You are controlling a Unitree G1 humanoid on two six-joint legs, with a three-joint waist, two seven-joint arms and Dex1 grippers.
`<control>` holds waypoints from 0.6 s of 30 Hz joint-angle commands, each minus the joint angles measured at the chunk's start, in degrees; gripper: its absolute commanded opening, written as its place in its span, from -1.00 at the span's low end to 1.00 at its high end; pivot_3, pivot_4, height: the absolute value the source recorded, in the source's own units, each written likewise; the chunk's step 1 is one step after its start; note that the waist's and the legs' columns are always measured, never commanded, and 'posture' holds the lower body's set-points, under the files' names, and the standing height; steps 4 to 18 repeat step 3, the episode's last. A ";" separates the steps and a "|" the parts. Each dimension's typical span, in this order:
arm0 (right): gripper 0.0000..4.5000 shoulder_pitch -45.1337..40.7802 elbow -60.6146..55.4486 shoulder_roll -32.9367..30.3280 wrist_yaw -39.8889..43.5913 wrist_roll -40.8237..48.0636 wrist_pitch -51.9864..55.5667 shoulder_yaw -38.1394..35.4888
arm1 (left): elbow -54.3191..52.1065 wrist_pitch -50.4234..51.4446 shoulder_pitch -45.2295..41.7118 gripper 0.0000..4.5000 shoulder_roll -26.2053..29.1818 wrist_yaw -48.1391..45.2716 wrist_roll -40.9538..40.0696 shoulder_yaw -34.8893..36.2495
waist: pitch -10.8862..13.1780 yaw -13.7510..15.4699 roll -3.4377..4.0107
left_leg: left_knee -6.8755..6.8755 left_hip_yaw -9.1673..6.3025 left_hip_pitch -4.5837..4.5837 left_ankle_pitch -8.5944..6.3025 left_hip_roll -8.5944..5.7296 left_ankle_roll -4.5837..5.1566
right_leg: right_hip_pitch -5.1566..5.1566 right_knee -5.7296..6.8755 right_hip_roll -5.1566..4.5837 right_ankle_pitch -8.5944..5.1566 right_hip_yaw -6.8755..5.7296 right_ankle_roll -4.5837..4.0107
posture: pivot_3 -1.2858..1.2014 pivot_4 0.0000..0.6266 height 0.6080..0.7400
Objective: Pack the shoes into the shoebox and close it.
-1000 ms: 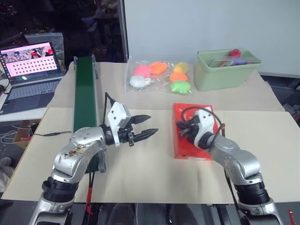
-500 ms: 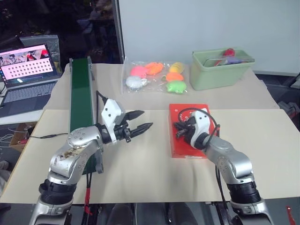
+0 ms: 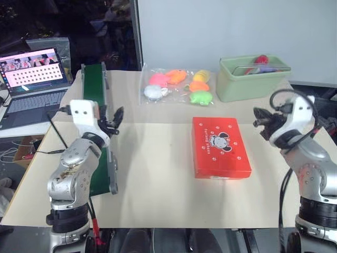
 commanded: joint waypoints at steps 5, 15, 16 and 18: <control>-0.98 0.31 3.28 -0.32 -0.71 -10.06 -10.82 3.08 | -1.04 1.82 1.80 0.27 -1.38 4.02 0.52 2.79 | 0.00 -0.45 0.00 | -0.01 0.00 0.11 0.00 0.00 0.00 | 0.03 0.06 0.06 0.01 0.08 -0.02 | 0.03 -0.52 0.83; -0.98 0.31 3.28 -0.32 -0.71 -10.06 -10.82 3.08 | -1.04 1.82 1.80 0.27 -1.38 4.02 0.52 2.79 | 0.00 -0.45 0.00 | -0.01 0.00 0.11 0.00 0.00 0.00 | 0.03 0.06 0.06 0.01 0.08 -0.02 | 0.03 -0.52 0.83; -0.98 0.31 3.28 -0.32 -0.71 -10.06 -10.82 3.08 | -1.04 1.82 1.80 0.27 -1.38 4.02 0.52 2.79 | 0.00 -0.45 0.00 | -0.01 0.00 0.11 0.00 0.00 0.00 | 0.03 0.06 0.06 0.01 0.08 -0.02 | 0.03 -0.52 0.83; -0.98 0.31 3.28 -0.32 -0.71 -10.06 -10.82 3.08 | -1.04 1.82 1.80 0.27 -1.38 4.02 0.52 2.79 | 0.00 -0.45 0.00 | -0.01 0.00 0.11 0.00 0.00 0.00 | 0.03 0.06 0.06 0.01 0.08 -0.02 | 0.03 -0.52 0.83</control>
